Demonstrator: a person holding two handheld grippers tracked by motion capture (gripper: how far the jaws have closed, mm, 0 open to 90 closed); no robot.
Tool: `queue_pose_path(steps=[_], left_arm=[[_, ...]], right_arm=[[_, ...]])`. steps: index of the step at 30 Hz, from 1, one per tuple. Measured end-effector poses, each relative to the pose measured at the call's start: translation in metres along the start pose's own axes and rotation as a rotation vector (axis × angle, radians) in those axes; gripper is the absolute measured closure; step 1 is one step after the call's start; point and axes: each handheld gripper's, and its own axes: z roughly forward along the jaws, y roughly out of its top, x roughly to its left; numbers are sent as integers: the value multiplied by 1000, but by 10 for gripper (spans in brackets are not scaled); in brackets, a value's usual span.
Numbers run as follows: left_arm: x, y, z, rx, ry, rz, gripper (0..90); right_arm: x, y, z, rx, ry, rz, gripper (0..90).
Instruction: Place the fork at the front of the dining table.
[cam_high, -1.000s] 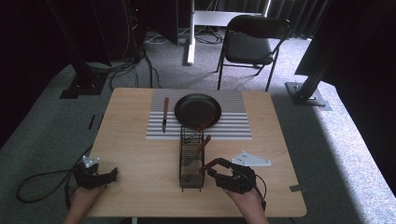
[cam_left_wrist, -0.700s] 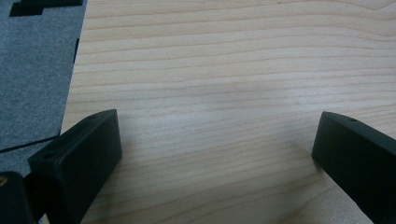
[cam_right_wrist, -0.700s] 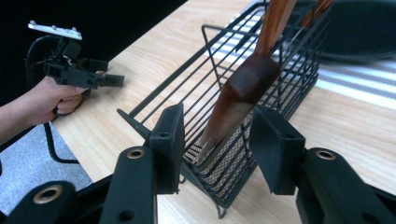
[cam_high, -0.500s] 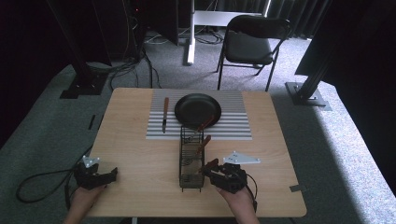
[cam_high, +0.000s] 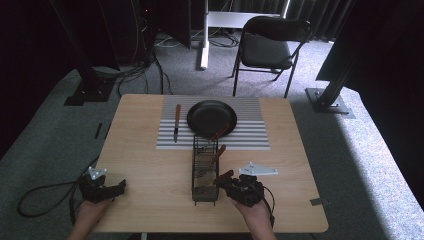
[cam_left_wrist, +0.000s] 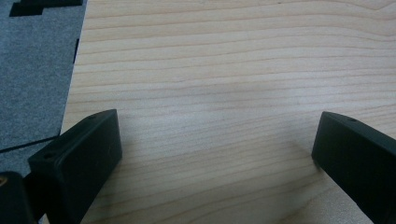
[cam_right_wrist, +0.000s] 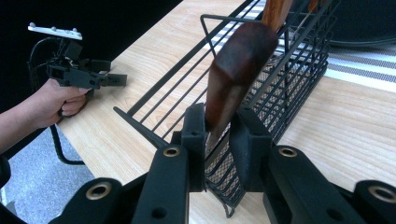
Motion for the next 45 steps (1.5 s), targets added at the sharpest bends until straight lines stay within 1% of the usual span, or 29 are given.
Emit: queue_pose_path(steps=[4,5,6,7,10,12,14,17,20,22,23,25,30,33,34,35,36,39,40,41,42,45], left_arm=[[0,0,0,0,0,0,13],[0,0,0,0,0,0,14],[0,0,0,0,0,0,14],[0,0,0,0,0,0,14],[0,0,0,0,0,0,13],[0,0,0,0,0,0,13],[0,0,0,0,0,0,14],[0,0,0,-1,0,0,13],[0,0,0,-1,0,0,13],[0,0,0,-1,0,-1,13],[0,0,0,-2,0,1,13],[0,0,0,-2,0,0,13],[0,0,0,-2,0,0,14],[0,0,0,-2,0,0,13],[0,0,0,-2,0,0,13],[0,0,0,-2,0,0,13],[0,0,0,-2,1,0,13],[0,0,0,-1,0,0,13],[0,0,0,-1,0,0,13],[0,0,0,-2,0,0,13],[0,0,0,-1,0,0,13],[0,0,0,-1,0,0,13]], right_arm=[[0,2,0,-4,-3,-13,774],[0,2,-1,-9,-4,-14,805],[0,3,-2,-12,-2,-14,807],[0,4,-2,-13,-15,-26,807],[1,5,-2,-9,-15,-38,807],[2,5,-3,-14,-14,-41,807],[4,5,-4,-20,-20,-54,808],[6,7,-6,-21,-16,-66,808],[7,11,-12,-36,-13,-76,809],[8,13,-16,-46,-5,-75,809],[9,15,-19,-52,-11,-84,809],[10,18,-24,-61,-7,-91,809],[12,24,-40,-97,8,-93,809],[13,28,-51,-129,11,-94,809],[13,28,-51,-129,11,-94,809],[13,30,-56,-141,13,-95,809],[14,33,-64,-166,13,-98,809],[13,39,-80,-208,20,-92,809],[13,39,-80,-208,20,-92,809],[13,41,-85,-221,14,-96,809],[11,44,-96,-250,4,-95,809],[6,48,-110,-280,-22,-87,809]])
